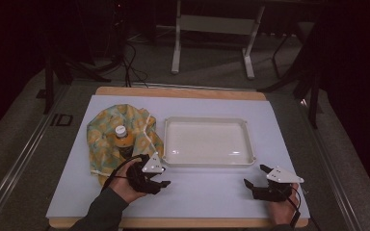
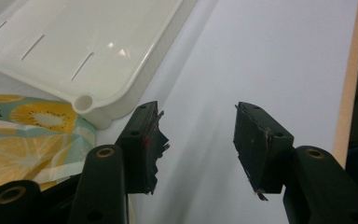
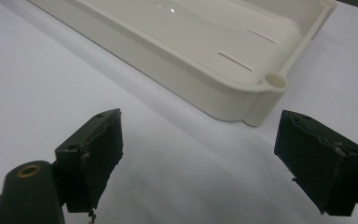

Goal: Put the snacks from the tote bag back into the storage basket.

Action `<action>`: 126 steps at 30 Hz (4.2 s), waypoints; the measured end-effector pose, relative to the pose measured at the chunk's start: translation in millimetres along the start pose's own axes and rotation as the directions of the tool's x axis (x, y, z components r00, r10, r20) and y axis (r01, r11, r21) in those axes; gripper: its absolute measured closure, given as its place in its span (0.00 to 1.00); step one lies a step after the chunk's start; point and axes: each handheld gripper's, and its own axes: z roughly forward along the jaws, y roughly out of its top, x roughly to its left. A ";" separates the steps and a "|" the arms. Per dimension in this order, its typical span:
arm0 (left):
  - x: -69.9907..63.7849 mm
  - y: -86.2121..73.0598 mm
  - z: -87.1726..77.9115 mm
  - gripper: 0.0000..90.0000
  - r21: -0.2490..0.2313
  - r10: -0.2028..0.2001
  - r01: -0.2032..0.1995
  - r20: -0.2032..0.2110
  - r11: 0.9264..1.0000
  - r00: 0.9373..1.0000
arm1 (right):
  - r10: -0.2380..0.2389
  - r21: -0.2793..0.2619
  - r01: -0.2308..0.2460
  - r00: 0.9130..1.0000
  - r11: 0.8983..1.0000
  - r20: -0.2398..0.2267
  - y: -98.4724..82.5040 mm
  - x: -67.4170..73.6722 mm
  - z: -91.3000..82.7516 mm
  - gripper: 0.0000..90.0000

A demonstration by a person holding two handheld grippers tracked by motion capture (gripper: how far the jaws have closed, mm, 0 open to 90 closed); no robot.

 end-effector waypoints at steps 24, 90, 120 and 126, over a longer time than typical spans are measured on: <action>13.1 13.0 -16.6 0.55 0.044 0.051 -0.054 0.055 0.998 0.997 | -0.009 -0.003 0.009 1.000 1.000 0.001 -0.1 0.8 0.1 0.17; 97.6 63.2 -65.2 0.54 0.158 0.070 -0.064 -0.029 0.985 0.997 | -0.022 -0.009 0.022 1.000 1.000 0.003 -0.3 1.8 -0.7 0.17; 129.4 62.4 -93.0 0.53 0.227 0.017 0.002 -0.081 0.974 0.997 | -0.027 -0.007 0.027 1.000 1.000 0.006 -0.2 2.5 -0.6 0.17; 133.7 61.8 -98.6 0.53 0.247 0.012 0.010 -0.088 0.969 0.996 | -0.029 -0.009 0.029 1.000 1.000 0.006 -0.2 2.4 -0.6 0.17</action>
